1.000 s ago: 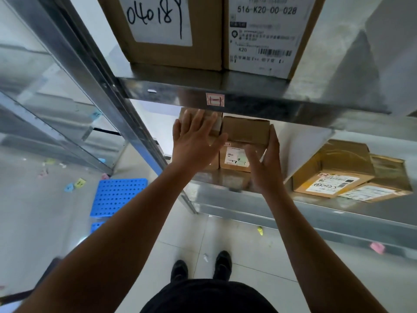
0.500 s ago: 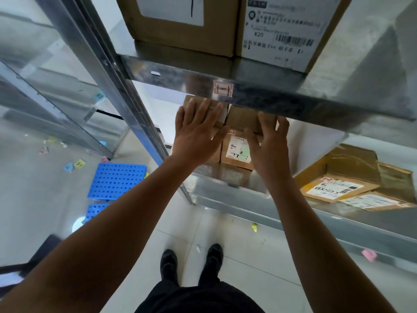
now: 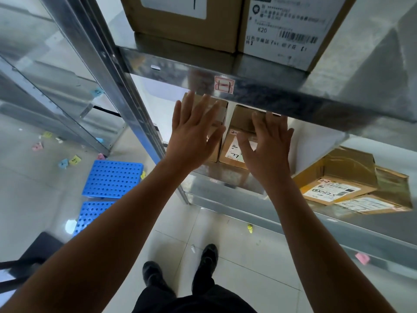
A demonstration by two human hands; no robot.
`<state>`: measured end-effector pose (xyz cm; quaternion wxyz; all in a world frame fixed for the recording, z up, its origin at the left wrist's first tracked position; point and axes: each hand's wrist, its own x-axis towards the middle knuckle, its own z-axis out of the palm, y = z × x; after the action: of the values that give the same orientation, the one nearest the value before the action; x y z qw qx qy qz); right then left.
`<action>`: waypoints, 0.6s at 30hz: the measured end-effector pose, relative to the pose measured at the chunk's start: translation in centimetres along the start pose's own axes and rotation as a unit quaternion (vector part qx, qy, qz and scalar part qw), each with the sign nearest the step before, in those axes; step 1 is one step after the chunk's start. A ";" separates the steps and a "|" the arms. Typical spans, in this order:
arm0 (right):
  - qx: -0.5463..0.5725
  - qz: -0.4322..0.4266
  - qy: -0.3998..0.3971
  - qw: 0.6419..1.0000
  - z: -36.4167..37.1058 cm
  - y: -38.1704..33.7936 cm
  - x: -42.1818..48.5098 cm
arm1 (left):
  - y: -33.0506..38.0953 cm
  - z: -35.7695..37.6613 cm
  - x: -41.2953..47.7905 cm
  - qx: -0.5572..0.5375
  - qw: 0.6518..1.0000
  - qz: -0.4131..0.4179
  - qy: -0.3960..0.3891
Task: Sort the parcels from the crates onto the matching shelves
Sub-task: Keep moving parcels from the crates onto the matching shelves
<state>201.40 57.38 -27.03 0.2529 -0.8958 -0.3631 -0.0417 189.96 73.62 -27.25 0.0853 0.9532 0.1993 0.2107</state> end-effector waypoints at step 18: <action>0.035 -0.178 -0.178 0.967 2.2 -15.0 -13.9 | -5.2 -9.8 -23.9 -0.030 0.973 -0.230 0.019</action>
<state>180.90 58.86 -26.15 0.2038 -0.8005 -0.5569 0.0866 164.02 69.19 -28.54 0.1563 0.8746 0.4086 0.2091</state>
